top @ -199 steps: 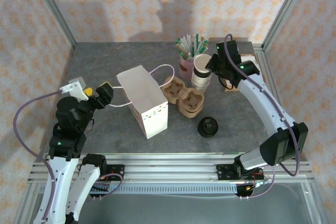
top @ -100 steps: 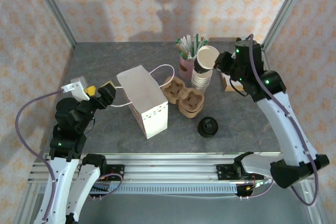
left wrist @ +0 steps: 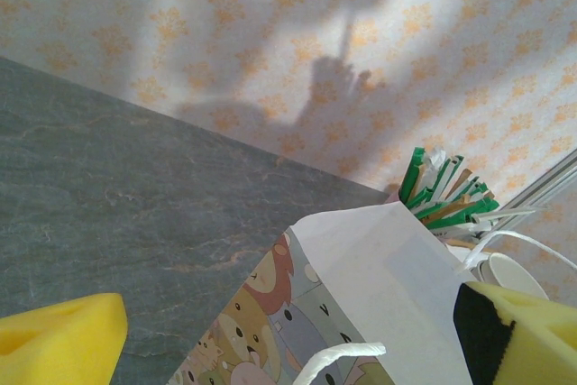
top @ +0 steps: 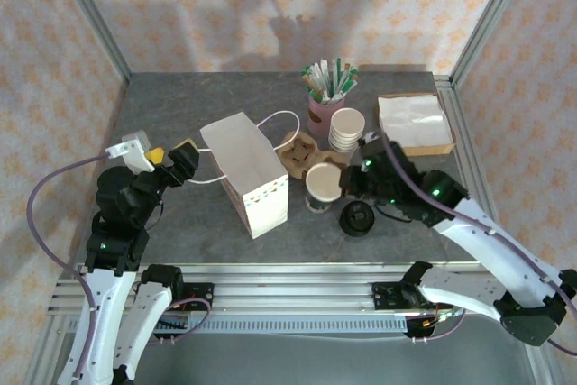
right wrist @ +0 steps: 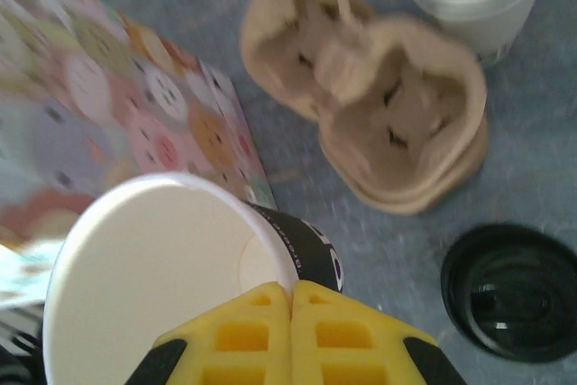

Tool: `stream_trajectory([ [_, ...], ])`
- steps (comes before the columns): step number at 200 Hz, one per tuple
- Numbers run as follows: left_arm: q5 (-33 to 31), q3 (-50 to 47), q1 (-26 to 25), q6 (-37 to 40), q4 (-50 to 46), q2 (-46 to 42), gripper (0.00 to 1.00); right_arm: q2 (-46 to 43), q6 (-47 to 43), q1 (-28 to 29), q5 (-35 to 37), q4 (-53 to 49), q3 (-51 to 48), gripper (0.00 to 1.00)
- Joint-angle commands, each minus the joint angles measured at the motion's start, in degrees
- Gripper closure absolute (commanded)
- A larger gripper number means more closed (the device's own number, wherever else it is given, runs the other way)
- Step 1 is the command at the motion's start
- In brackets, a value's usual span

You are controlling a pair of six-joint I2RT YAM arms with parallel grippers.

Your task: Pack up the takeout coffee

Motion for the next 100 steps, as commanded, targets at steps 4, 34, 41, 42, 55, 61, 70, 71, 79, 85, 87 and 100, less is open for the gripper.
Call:
stream_trajectory([
  [4,-0.15,-0.43,-0.29,0.46,1.09,0.65,0.05,-1.16,3.30,4.12,2.72,2.01,-4.56,1.00],
  [34,-0.30,-0.39,-0.28,0.37,0.98,0.79,0.05,-0.61,6.33,7.07,3.61,8.06,-12.06,1.00],
  [41,-0.39,-0.46,-0.29,0.40,0.99,0.66,0.05,-0.83,7.20,7.13,4.08,10.70,-14.55,1.00],
  [42,-0.41,-0.48,-0.33,0.39,0.99,0.66,0.05,-0.85,7.35,7.13,4.04,11.05,-14.85,1.00],
  [55,-0.42,-0.44,-0.29,0.32,0.90,0.57,0.04,-1.05,7.78,7.12,3.82,15.94,-18.92,1.00],
  [61,-0.49,-0.50,-0.29,0.38,0.86,0.57,0.04,-1.14,8.35,7.12,4.22,17.54,-20.26,1.00],
  [70,-0.60,-0.45,-0.29,0.37,0.89,0.61,0.04,-1.23,8.47,7.13,4.39,19.61,-21.73,1.00],
  [71,-0.61,-0.48,-0.29,0.32,0.89,0.59,0.04,-1.23,8.47,7.13,4.39,19.61,-21.73,1.00],
  [79,-0.69,-0.51,-0.37,0.37,0.90,0.66,0.04,-1.39,8.69,7.09,4.95,20.76,-22.61,1.00],
  [85,-0.67,-0.54,-0.37,0.35,0.90,0.66,0.04,-1.40,8.89,7.13,5.51,21.43,-23.22,1.00],
  [87,-0.69,-0.51,-0.37,0.28,0.86,0.66,0.04,-1.40,8.90,7.11,5.67,21.55,-23.33,1.00],
  [100,-0.56,-0.45,-0.44,0.21,0.87,0.74,0.04,-1.32,8.79,7.11,6.81,21.87,-23.86,1.00],
])
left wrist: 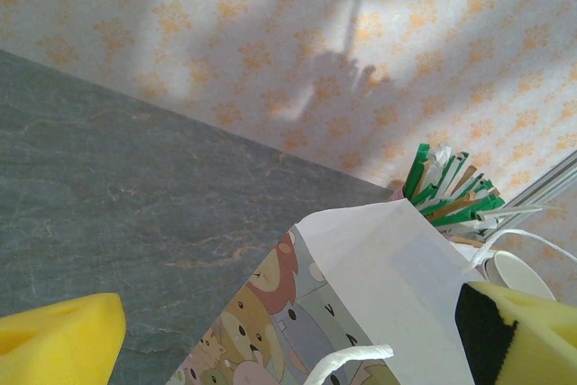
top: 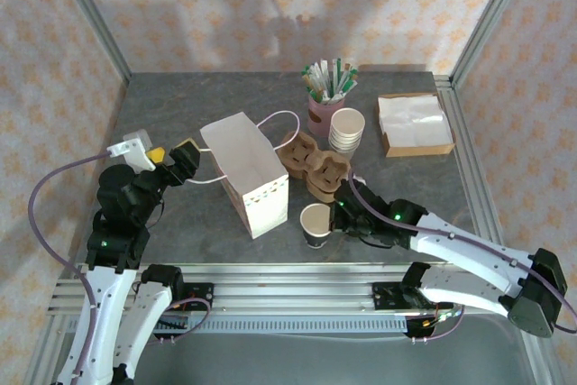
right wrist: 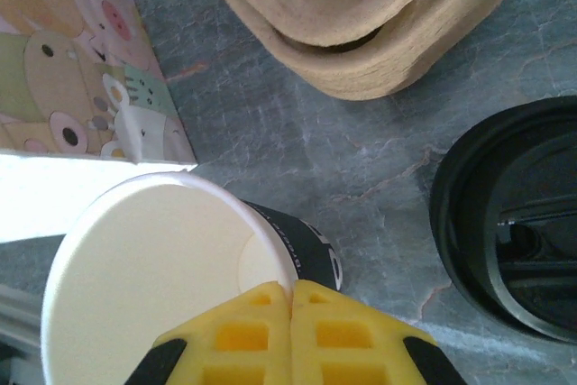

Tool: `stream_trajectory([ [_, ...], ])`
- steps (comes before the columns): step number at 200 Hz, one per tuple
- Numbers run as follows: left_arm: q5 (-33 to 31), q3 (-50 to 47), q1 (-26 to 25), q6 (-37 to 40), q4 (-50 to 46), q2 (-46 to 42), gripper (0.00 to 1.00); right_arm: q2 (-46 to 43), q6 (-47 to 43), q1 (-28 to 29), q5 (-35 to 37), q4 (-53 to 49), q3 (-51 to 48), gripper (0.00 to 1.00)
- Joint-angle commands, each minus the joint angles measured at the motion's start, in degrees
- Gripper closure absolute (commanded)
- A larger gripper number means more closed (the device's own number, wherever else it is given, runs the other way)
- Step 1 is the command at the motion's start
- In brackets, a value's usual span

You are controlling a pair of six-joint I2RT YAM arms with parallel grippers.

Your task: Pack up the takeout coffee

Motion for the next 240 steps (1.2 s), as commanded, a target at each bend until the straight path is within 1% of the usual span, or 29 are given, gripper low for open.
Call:
stream_trajectory([
  [1,-0.52,-0.43,-0.41,0.22,0.86,-0.13,0.04,-1.18,1.37,0.24,3.97,6.35,-0.68,1.00],
  [26,-0.66,-0.52,-0.46,0.25,0.92,-0.26,0.04,-0.67,1.18,0.20,4.71,7.55,-1.97,1.00],
  [68,-0.67,-0.57,-0.55,0.27,0.86,-0.16,0.04,0.86,0.73,0.18,6.37,6.52,-2.81,0.93],
  [119,-0.64,-0.53,-0.55,0.26,0.83,-0.09,0.04,3.45,0.59,0.18,5.99,6.09,-2.58,0.91],
  [149,-0.63,-0.51,-0.63,0.31,0.88,-0.13,0.04,3.21,0.17,0.20,6.13,5.03,-1.70,0.83],
  [162,-0.67,-0.53,-0.60,0.31,0.82,-0.07,0.04,2.96,-0.08,0.20,5.82,4.26,-1.04,0.74],
  [183,-0.67,-0.44,-0.62,0.37,0.77,-0.14,0.04,2.45,-0.66,0.23,5.80,2.37,0.46,0.65],
  [215,-0.72,-0.50,-0.56,0.40,0.70,-0.17,0.04,0.12,-0.63,0.21,6.88,-1.12,3.19,0.60],
  [234,-0.72,-0.50,-0.59,0.41,0.74,-0.15,0.04,-2.31,1.66,0.24,9.44,-4.18,4.67,0.56],
  [240,-0.76,-0.47,-0.64,0.41,0.72,-0.17,0.04,-3.17,2.61,0.24,10.86,-5.48,5.00,0.52],
])
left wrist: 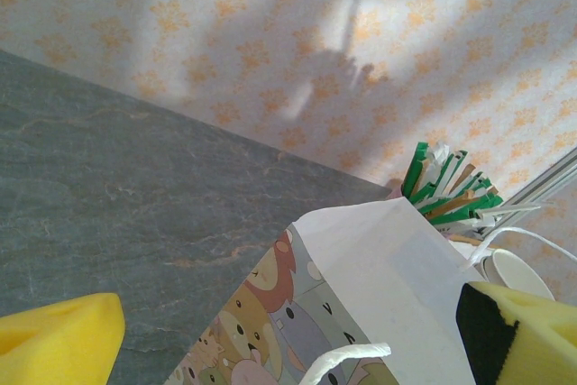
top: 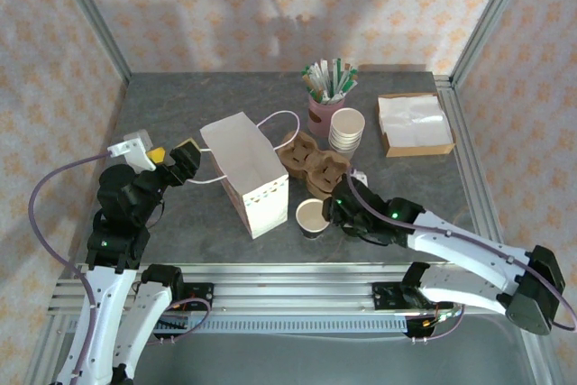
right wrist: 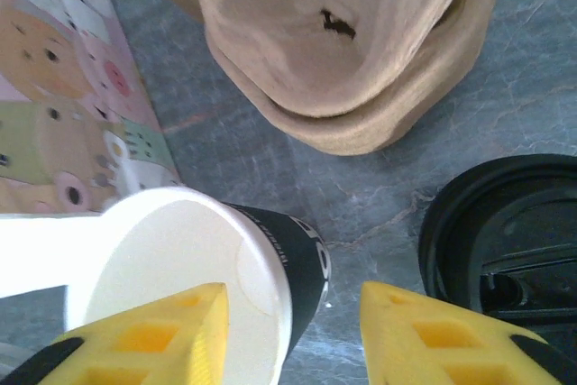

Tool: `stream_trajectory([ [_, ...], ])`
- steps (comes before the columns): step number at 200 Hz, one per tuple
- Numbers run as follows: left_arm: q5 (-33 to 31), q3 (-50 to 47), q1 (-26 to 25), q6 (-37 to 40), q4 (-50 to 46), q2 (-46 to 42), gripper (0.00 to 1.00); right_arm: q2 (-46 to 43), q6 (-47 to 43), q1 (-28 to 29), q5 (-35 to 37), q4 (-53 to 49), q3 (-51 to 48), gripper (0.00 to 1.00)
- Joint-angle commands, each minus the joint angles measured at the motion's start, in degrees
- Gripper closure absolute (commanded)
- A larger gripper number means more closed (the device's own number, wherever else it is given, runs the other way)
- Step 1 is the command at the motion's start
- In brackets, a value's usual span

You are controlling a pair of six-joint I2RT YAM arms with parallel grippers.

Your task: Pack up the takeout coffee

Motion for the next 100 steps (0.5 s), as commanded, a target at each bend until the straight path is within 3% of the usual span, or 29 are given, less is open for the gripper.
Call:
stream_trajectory([
  [1,-0.70,-0.44,-0.38,0.44,0.71,-0.13,0.04,-3.89,2.63,0.25,5.88,-6.40,3.31,0.52],
  [42,-0.65,-0.47,-0.38,0.33,0.73,-0.26,0.04,-9.35,5.74,-3.11,10.38,-12.26,0.59,0.29],
  [66,-0.56,-0.46,-0.37,0.34,0.68,-0.25,0.04,-12.50,5.87,-9.86,3.58,-10.40,-4.56,0.20],
  [100,-0.74,-0.43,-0.38,0.42,0.72,-0.26,0.03,-13.79,6.02,-16.45,-4.96,-5.00,-9.83,0.15],
])
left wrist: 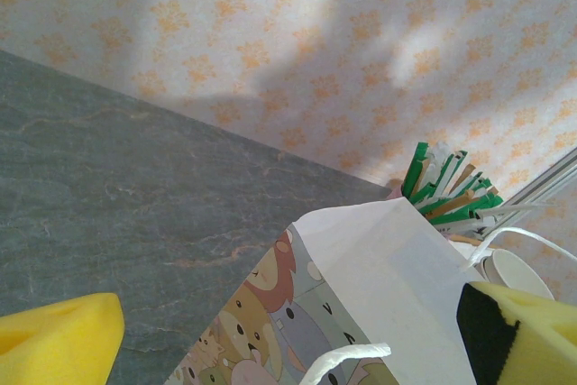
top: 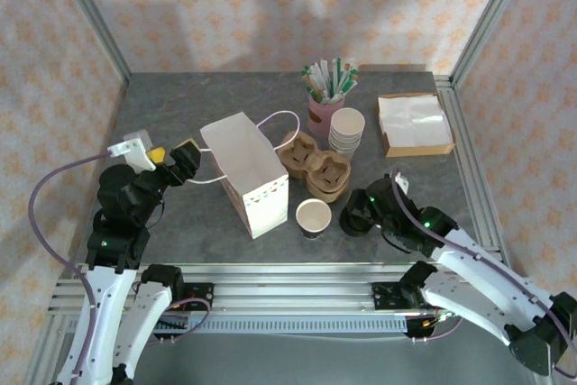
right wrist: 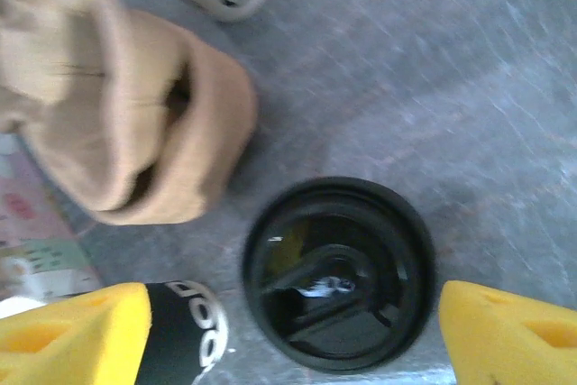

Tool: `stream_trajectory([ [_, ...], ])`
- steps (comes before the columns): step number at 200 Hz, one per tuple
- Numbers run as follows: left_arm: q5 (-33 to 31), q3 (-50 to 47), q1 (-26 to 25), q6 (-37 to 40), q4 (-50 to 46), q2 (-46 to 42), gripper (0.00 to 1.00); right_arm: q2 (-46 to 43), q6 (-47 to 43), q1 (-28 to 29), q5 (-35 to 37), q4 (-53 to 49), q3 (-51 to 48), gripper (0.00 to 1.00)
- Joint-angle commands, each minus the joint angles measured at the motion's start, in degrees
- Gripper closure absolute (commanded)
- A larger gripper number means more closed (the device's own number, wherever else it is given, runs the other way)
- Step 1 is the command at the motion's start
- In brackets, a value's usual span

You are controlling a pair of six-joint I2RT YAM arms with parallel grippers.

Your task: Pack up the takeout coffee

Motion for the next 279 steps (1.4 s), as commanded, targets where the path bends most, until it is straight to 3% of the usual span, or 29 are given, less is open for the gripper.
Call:
stream_trajectory([
  [1,-0.74,-0.42,-0.38,0.41,0.72,-0.22,0.03,-0.26,0.63,-2.70,-6.09,2.41,-2.52,0.15],
  [116,-0.89,-0.49,-0.46,0.53,0.46,-0.17,0.03,9.22,-0.73,-3.41,-5.58,3.45,-2.51,0.13],
  [279,-0.96,-0.49,-0.46,0.60,0.46,-0.10,0.03,14.58,-2.97,-3.40,-4.09,3.59,0.55,0.18],
])
